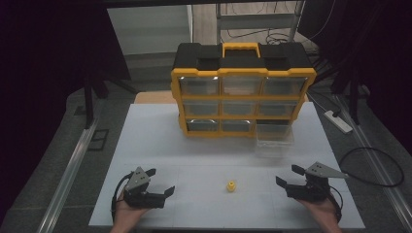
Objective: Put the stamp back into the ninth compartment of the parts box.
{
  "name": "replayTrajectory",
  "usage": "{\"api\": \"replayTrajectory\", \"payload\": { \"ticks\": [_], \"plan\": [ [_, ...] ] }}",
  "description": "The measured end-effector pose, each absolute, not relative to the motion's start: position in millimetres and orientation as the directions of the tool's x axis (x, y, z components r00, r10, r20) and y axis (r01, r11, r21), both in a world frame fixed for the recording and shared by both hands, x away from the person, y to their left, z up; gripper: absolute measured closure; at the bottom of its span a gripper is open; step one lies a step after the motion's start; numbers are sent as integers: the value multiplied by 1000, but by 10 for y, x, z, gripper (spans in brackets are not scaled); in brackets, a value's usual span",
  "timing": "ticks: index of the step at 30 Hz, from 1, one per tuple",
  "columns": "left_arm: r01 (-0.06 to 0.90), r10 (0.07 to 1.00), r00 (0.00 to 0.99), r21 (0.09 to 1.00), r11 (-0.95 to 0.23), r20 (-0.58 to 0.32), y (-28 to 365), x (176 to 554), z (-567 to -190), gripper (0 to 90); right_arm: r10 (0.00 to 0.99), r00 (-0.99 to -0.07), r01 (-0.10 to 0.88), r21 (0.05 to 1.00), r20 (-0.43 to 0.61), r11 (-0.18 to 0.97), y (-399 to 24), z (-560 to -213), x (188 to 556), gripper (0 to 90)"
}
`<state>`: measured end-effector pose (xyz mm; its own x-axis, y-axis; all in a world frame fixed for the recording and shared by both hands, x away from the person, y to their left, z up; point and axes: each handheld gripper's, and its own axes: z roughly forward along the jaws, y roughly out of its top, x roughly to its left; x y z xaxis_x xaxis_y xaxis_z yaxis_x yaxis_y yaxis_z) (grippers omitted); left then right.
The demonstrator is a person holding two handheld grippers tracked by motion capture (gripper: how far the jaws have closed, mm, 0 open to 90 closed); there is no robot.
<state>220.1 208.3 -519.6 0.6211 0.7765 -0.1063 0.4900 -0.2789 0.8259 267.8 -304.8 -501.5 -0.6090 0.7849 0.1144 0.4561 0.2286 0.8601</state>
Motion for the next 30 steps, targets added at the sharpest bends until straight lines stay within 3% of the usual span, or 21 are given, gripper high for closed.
{"api": "replayTrajectory", "payload": {
  "ticks": [30],
  "plan": [
    [478,773,627,829,-289,-92,2068,2199,-5187,52,709,-705,372,871,40,321,-2445,-4725,2749,194]
  ]
}}
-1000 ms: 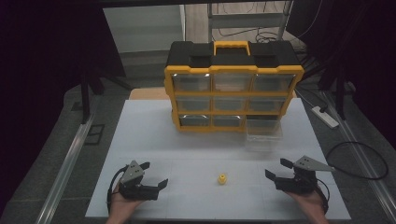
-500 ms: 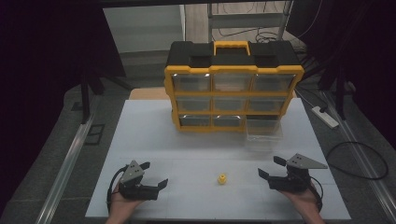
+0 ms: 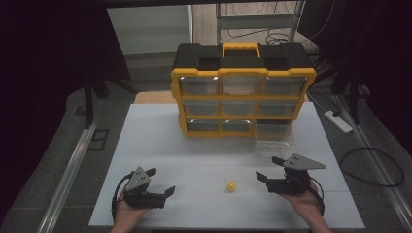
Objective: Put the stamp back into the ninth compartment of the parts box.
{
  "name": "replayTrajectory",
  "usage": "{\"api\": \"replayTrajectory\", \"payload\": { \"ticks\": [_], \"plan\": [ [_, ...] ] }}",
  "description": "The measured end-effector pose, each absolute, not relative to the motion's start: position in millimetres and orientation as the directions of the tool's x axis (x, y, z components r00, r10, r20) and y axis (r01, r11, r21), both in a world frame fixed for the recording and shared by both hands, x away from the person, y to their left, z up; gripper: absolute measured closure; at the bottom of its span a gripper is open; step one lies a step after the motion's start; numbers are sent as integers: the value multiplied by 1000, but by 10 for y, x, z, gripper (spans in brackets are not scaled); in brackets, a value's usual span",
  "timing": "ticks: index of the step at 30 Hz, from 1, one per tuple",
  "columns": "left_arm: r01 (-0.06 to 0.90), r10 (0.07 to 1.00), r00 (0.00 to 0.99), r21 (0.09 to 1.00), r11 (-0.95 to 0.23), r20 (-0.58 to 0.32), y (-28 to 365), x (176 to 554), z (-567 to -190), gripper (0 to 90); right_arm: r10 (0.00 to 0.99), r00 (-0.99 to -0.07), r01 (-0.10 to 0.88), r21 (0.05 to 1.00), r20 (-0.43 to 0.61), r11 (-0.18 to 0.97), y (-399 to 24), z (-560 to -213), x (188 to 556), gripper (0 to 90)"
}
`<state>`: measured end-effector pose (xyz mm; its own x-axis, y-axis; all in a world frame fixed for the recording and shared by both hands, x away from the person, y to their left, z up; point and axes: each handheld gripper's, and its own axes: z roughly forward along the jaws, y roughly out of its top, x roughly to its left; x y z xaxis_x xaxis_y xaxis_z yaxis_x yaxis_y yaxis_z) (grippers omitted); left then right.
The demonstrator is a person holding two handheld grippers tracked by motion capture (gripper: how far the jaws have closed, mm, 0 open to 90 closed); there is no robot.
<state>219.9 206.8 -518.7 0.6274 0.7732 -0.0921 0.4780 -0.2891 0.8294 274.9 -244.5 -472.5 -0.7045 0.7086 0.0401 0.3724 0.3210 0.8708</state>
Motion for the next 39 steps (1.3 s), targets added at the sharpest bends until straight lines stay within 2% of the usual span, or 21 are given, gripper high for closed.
{"api": "replayTrajectory", "payload": {
  "ticks": [27,39],
  "plan": [
    [479,775,627,823,-304,-79,2042,2213,-5210,54,617,-785,373,838,57,398,-2004,-4693,2837,203],
    [477,768,635,822,-311,-78,2031,2218,-5220,57,553,-830,392,781,72,486,-1706,-4799,2914,201]
  ]
}}
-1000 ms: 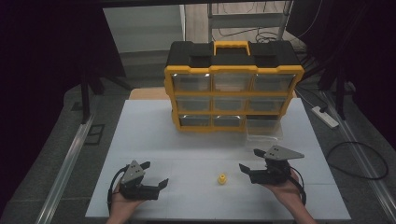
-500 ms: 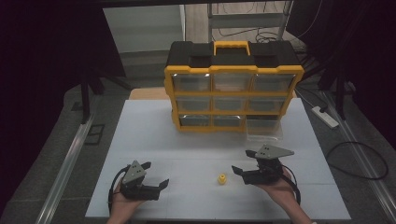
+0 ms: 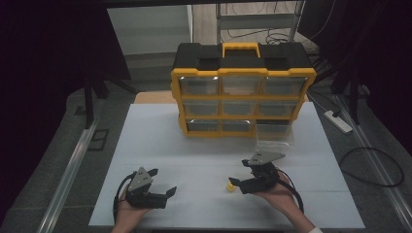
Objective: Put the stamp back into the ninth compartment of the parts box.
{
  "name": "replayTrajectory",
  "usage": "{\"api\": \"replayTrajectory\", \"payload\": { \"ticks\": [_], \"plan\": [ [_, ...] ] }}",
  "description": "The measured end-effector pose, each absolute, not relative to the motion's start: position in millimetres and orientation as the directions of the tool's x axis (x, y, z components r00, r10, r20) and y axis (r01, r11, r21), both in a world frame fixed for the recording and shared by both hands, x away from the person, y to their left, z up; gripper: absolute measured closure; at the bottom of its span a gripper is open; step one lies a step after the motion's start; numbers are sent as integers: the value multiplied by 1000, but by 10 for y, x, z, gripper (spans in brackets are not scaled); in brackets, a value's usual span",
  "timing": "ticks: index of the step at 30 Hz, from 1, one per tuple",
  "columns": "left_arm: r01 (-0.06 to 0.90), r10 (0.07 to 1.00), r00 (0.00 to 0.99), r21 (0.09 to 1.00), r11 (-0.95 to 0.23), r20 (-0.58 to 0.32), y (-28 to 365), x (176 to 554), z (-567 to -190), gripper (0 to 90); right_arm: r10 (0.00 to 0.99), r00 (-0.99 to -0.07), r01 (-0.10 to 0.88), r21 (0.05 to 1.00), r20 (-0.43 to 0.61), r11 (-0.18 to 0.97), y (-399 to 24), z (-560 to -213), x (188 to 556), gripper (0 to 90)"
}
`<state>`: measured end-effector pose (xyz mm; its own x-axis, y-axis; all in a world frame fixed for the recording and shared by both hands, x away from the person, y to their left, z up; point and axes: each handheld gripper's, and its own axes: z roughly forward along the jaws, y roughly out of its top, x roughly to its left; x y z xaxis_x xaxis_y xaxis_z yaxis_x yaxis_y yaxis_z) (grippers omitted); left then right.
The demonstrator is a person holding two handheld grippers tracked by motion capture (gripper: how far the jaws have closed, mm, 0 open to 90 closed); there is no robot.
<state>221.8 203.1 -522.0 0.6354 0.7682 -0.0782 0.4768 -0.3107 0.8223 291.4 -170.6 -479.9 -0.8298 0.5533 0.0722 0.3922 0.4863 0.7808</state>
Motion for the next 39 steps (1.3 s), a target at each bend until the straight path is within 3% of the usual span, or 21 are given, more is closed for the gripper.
{"api": "replayTrajectory", "payload": {
  "ticks": [20,28,29,33,36,39],
  "plan": [
    [477,772,632,818,-321,-65,2030,2217,-5227,58,504,-861,400,702,67,589,-1542,-5050,2925,252],
    [477,769,636,815,-328,-63,2024,2217,-5233,57,470,-881,374,700,61,608,-1530,-5066,2891,375],
    [478,768,637,815,-328,-64,2022,2216,-5235,58,458,-888,355,695,41,626,-1521,-5076,2875,439],
    [477,767,639,814,-331,-63,2018,2215,-5238,58,452,-892,349,690,36,635,-1515,-5082,2864,528],
    [477,767,639,814,-332,-61,2017,2215,-5238,58,443,-896,337,692,28,638,-1523,-5068,2857,704],
    [476,766,639,814,-333,-60,2016,2215,-5239,57,449,-893,349,691,39,634,-1542,-5052,2864,724]
  ]
}}
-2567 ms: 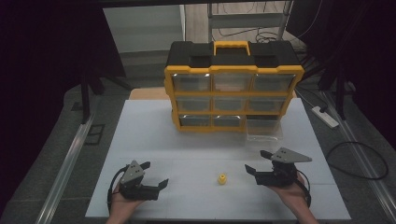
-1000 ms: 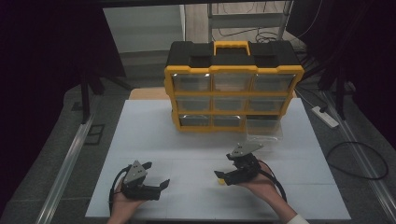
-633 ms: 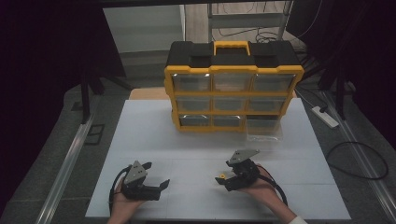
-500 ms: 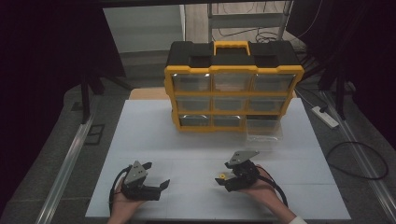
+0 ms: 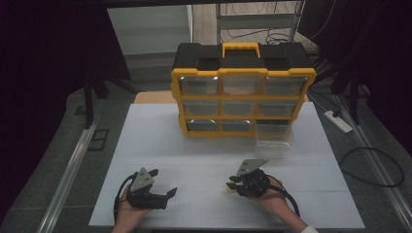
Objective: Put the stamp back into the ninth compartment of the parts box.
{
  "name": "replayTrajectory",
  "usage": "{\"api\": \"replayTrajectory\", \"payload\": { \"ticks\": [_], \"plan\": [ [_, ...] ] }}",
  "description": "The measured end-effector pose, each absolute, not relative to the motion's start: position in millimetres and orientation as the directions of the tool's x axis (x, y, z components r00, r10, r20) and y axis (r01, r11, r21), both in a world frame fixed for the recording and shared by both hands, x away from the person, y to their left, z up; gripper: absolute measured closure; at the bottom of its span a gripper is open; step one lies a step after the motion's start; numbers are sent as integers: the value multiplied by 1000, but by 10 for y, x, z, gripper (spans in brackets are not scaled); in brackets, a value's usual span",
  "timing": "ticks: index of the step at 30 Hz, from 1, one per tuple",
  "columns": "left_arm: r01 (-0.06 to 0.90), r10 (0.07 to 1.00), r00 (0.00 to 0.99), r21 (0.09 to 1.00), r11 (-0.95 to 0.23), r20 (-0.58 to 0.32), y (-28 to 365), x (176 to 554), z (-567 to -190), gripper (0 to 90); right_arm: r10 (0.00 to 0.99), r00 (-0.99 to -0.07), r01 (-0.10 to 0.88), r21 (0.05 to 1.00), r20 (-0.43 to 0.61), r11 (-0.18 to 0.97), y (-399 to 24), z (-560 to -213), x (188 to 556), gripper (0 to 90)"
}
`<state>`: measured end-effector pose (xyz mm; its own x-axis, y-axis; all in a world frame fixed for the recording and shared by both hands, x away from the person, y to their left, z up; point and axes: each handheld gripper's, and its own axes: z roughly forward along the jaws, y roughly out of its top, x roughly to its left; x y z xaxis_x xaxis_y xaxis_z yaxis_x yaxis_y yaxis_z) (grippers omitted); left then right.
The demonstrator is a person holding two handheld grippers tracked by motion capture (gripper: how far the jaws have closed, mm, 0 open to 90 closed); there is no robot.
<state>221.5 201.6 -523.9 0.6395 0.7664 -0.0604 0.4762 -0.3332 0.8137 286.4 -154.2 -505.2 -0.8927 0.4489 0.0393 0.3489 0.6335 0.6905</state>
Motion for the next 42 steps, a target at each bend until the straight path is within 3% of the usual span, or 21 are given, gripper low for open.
{"api": "replayTrajectory", "payload": {
  "ticks": [24,42],
  "plan": [
    [477,765,641,814,-333,-63,2012,2223,-5240,58,499,-866,346,766,37,543,-1661,-4839,2882,728],
    [475,764,642,815,-333,-62,2011,2226,-5238,58,540,-841,327,835,44,442,-1704,-4413,2983,729]
  ]
}}
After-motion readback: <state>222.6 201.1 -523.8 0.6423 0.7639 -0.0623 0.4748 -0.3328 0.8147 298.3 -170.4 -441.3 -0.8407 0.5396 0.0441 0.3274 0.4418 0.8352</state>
